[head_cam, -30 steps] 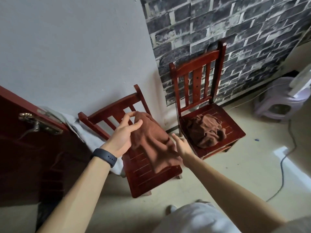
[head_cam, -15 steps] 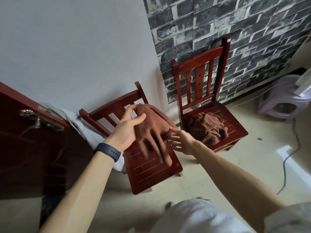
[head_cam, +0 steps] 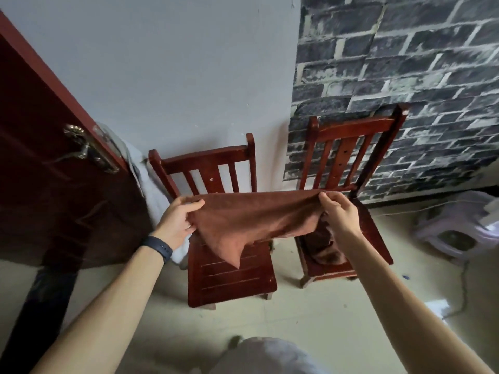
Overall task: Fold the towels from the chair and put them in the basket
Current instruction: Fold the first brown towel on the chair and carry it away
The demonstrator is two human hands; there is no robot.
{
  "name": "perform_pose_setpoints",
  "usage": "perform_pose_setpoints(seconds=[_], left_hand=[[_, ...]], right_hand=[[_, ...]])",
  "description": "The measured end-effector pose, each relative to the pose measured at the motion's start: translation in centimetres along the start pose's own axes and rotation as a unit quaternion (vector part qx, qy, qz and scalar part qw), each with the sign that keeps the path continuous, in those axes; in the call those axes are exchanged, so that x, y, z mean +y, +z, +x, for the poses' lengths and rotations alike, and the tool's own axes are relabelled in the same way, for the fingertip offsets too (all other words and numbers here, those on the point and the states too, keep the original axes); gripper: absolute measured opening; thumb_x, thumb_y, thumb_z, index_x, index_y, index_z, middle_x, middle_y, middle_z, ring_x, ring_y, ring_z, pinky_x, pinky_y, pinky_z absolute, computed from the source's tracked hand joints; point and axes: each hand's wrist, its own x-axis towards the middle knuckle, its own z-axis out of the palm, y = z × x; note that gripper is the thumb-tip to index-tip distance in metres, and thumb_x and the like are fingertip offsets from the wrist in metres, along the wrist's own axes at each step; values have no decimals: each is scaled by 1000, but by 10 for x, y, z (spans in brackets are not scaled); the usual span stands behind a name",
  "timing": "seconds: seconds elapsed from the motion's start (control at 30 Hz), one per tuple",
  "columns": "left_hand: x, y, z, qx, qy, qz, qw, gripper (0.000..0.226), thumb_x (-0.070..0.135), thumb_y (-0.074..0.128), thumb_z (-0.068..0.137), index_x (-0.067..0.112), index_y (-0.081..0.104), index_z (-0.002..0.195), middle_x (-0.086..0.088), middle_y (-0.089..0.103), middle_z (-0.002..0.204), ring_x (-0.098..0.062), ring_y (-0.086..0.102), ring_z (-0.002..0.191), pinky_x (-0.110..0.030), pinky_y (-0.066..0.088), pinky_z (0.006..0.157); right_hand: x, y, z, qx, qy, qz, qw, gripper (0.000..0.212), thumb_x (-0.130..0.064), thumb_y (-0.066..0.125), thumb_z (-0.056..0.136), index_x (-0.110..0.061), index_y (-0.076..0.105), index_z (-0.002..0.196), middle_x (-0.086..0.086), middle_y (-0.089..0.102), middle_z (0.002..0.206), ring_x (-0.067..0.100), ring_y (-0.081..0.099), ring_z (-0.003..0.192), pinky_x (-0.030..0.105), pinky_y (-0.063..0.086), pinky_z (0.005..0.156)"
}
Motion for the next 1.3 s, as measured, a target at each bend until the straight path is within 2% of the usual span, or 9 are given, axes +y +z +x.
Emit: perform_pose_setpoints(seconds=[0.13, 0.33, 0.43, 0.6, 0.77, 0.87, 0.93, 1.17, 1.3], left_hand=[[-1, -16, 3, 0, -12, -64, 998, 19, 11, 65, 90, 26, 57, 81, 4, 68, 84, -9, 65, 77, -20, 46, 73], [7, -24, 12, 70, 167, 133, 974, 21, -2, 72, 82, 18, 64, 83, 4, 64, 78, -2, 61, 72, -16, 45, 74], [20, -28, 18, 92, 227, 173, 954, 21, 0, 75, 80, 19, 65, 81, 4, 66, 85, -4, 61, 80, -15, 47, 79], [29, -33, 25, 72, 243, 226, 941, 24, 4, 76, 78, 26, 68, 81, 7, 70, 90, -10, 63, 89, -24, 47, 86], [23, -36, 26, 44, 214, 243, 945, 20, 8, 79, 77, 25, 72, 85, 5, 73, 95, -10, 65, 96, -23, 47, 90], [12, -40, 25, 41, 187, 248, 950, 19, 8, 80, 76, 24, 73, 85, 5, 73, 93, -10, 66, 96, -21, 47, 86], [7, -43, 23, 47, 166, 232, 957, 20, 6, 78, 78, 21, 74, 90, 6, 72, 94, -9, 65, 96, -16, 46, 76], [5, -57, 22, 65, 84, 102, 989, 15, 17, 72, 84, 24, 77, 96, 2, 73, 101, -9, 63, 77, -17, 26, 45], [3, -54, 23, 74, 113, 86, 987, 17, 14, 74, 82, 24, 77, 95, 5, 72, 101, -9, 64, 94, -18, 39, 65]], right_hand=[[-17, 0, 5, 15, 1, 40, 999, 7, -36, 70, 87, -33, 75, 88, -1, 71, 87, 17, 64, 82, 35, 55, 79], [-45, 6, 6, -30, 58, 122, 990, 15, -14, 59, 93, -22, 69, 85, -2, 65, 77, 14, 58, 71, 27, 42, 64], [-54, 11, 7, -109, 170, 184, 962, 15, -27, 56, 93, -14, 63, 92, 4, 62, 83, 18, 59, 75, 31, 45, 70], [-22, 24, 10, -287, 316, -41, 904, 69, -60, 65, 85, 1, 61, 116, 6, 64, 88, 12, 54, 64, 22, 44, 56], [45, 30, -7, -251, 422, -254, 833, 51, -45, 81, 71, -9, 64, 102, 9, 66, 90, 23, 60, 75, 23, 40, 47], [60, 32, -18, -198, 381, -220, 876, 44, -32, 82, 68, -7, 68, 102, 14, 74, 98, 29, 69, 88, 33, 57, 73], [55, 32, -24, -150, 352, -117, 916, 46, -29, 82, 72, -8, 66, 110, 11, 71, 108, 27, 66, 101, 37, 52, 86], [19, 19, -22, -117, 270, 165, 941, 20, -29, 62, 88, -17, 68, 103, -1, 68, 95, 17, 59, 97, 33, 38, 89], [3, 13, -14, -60, 229, 191, 953, 16, -33, 61, 95, -19, 64, 89, -5, 68, 79, 12, 60, 86, 30, 41, 84]])
